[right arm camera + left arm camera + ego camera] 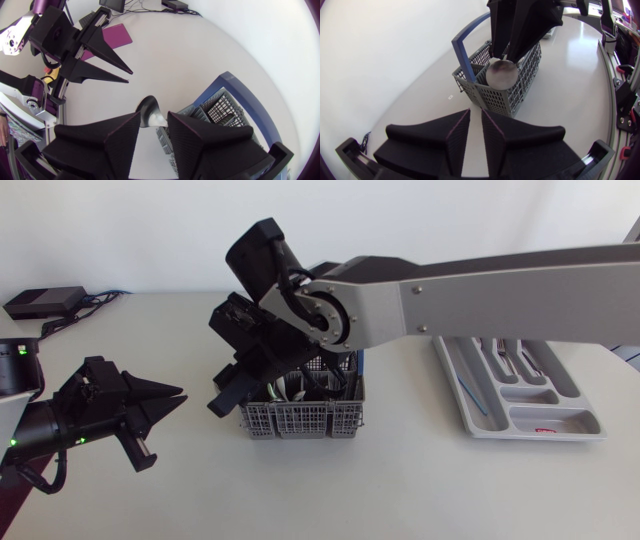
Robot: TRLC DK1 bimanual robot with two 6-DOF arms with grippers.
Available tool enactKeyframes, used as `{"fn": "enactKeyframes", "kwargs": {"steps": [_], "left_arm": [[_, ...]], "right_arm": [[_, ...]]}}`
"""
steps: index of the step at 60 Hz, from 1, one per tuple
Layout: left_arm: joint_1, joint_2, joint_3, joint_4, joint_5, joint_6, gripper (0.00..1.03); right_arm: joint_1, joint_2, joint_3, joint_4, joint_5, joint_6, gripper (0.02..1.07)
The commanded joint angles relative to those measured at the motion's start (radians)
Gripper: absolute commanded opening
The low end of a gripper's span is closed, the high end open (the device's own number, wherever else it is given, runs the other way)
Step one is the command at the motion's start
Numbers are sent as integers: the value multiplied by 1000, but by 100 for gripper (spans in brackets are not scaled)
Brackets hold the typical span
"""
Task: Sort the cutlery from the basket into the organizer compartments.
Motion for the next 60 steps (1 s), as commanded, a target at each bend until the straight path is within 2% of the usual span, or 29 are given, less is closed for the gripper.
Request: {"fn": "enactKeyframes", "kwargs": {"steps": [1,37,60], "left_arm": [[9,-3,-26,7,14,29,19],[2,-2,-29,15,17,19,20],[6,-17,-38,10,17,18,20]], "right_arm": [[14,25,22,-18,8,-14,45],[55,-68,28,-97,55,24,45],[63,28,148,-171,81,68,45]]}}
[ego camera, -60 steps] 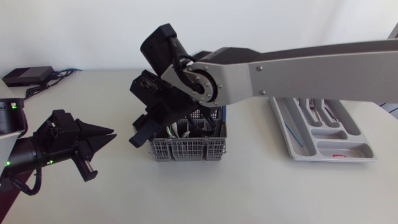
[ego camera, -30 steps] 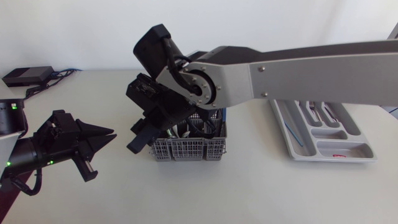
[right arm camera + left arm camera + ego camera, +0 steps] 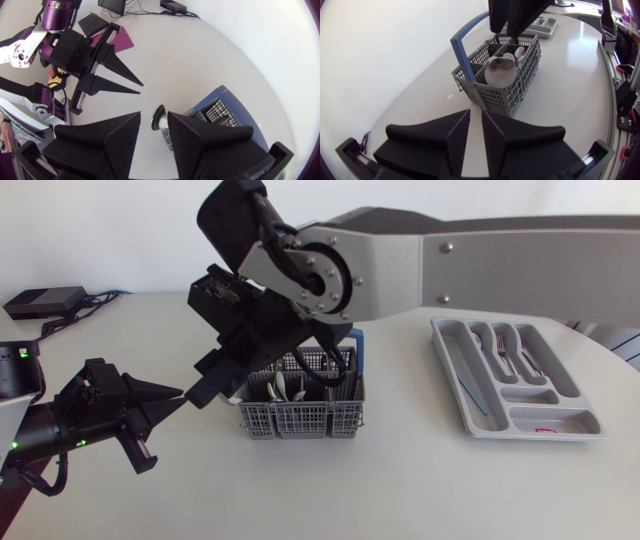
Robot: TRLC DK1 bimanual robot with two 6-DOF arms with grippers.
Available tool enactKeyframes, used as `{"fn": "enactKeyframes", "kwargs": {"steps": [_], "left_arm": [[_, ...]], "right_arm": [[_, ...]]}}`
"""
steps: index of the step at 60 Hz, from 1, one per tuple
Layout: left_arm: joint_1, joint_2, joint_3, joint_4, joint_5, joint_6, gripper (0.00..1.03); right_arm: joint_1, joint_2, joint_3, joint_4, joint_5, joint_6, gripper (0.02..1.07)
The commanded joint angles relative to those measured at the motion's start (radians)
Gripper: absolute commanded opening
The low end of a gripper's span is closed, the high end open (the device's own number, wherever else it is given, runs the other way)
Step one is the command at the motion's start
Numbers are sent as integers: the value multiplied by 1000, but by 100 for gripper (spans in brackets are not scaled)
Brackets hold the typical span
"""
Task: Sort the cutlery from the basket into the organizer compartments.
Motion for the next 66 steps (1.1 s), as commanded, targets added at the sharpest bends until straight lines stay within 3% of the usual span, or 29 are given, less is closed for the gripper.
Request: {"fn": "enactKeyframes", "kwargs": {"steps": [1,33,39,49,66], "left_arm": [[6,-13,-25,2,17,18,20],[-17,-8,-16,38,17,-29,21],[-26,-2,-6,48,1,-60,21],[-57,21,11,74,-54,-107,21],[-143,90,50,102,-138,-160,21]], "right_arm": [[12,64,36,-22,19,28,45],[31,156,71,-35,94,41,43],[34,170,84,-33,120,43,28],[34,171,85,-33,131,43,11],[23,134,73,-36,122,41,8]]}}
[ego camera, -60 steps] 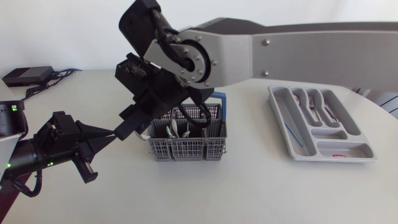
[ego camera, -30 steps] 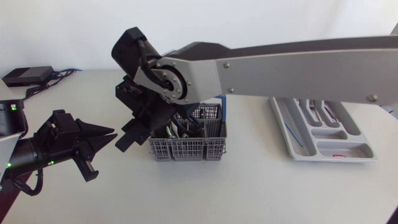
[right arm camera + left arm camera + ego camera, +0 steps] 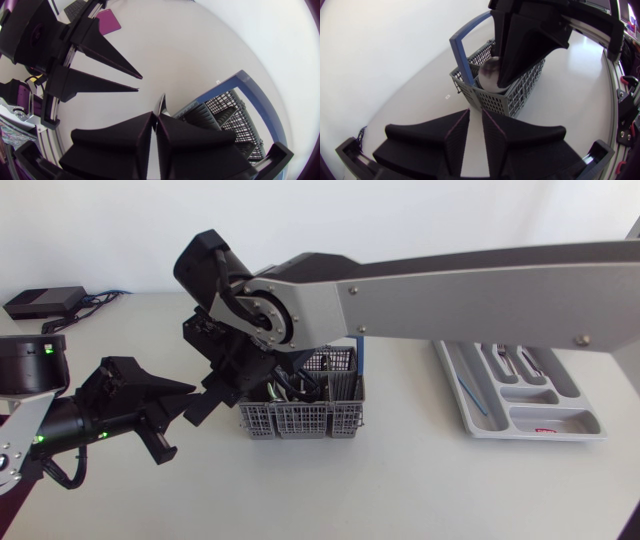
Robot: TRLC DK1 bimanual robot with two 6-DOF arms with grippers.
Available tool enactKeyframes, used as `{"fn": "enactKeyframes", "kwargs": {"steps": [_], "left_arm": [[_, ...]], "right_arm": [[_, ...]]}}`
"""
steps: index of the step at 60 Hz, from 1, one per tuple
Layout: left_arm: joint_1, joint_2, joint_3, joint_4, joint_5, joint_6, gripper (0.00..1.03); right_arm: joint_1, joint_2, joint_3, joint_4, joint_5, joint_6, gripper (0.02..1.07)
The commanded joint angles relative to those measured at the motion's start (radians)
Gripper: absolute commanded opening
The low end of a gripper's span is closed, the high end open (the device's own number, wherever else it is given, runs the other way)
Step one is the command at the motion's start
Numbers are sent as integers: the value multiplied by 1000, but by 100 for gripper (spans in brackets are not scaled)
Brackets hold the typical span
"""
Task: Sort the cutlery from the basket into the organizer compartments.
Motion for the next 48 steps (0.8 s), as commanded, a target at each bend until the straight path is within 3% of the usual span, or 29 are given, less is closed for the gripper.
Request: {"fn": "enactKeyframes", "kwargs": {"steps": [1,29,48], "left_arm": [[-29,24,37,19,-21,-30,21],[-101,41,74,45,-67,-98,23],[-199,50,148,33,-98,-142,31]], "right_arm": [[-4,-14,9,-12,1,20,8],[-66,-146,69,-114,-125,45,8],[-139,-271,69,-175,-306,66,8]]}}
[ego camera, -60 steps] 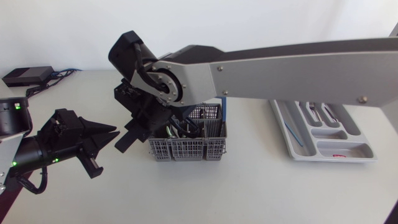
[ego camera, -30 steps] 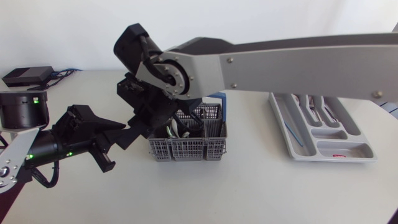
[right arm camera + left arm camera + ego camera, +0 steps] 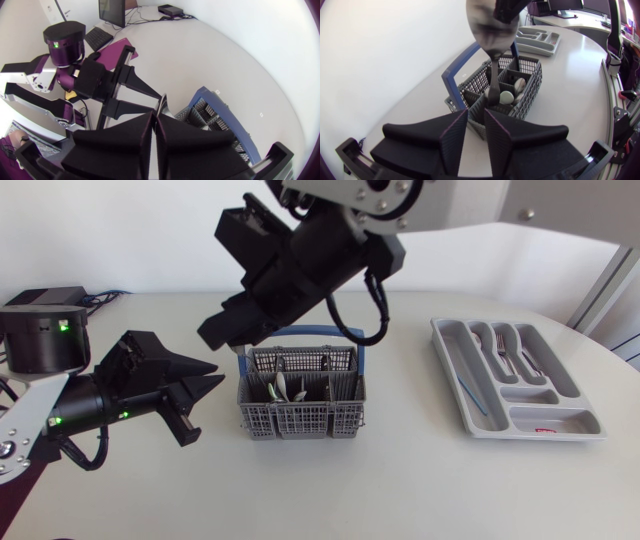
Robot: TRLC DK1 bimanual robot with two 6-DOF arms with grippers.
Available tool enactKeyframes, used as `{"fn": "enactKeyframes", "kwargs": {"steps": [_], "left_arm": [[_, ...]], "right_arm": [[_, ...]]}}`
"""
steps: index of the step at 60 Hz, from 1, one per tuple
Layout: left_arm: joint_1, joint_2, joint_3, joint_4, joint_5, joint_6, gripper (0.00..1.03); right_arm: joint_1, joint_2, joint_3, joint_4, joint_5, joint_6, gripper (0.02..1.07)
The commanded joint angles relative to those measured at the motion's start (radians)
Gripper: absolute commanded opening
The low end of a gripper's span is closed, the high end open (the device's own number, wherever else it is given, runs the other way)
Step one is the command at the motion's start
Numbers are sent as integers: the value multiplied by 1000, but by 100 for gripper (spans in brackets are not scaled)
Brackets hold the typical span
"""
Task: Sort the cutlery from the basket into the organizer compartments.
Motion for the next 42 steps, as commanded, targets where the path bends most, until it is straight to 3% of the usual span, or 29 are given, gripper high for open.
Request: {"fn": "enactKeyframes", "kwargs": {"steps": [1,28,42], "left_arm": [[-27,22,60,-5,-5,-31,31],[-178,82,179,-82,24,-43,37],[-247,132,244,-116,33,-60,42]], "right_arm": [[-27,-60,6,-12,-47,21,8],[-140,-260,-114,-84,-249,-39,8],[-200,-349,-184,-95,-287,-36,8]]}}
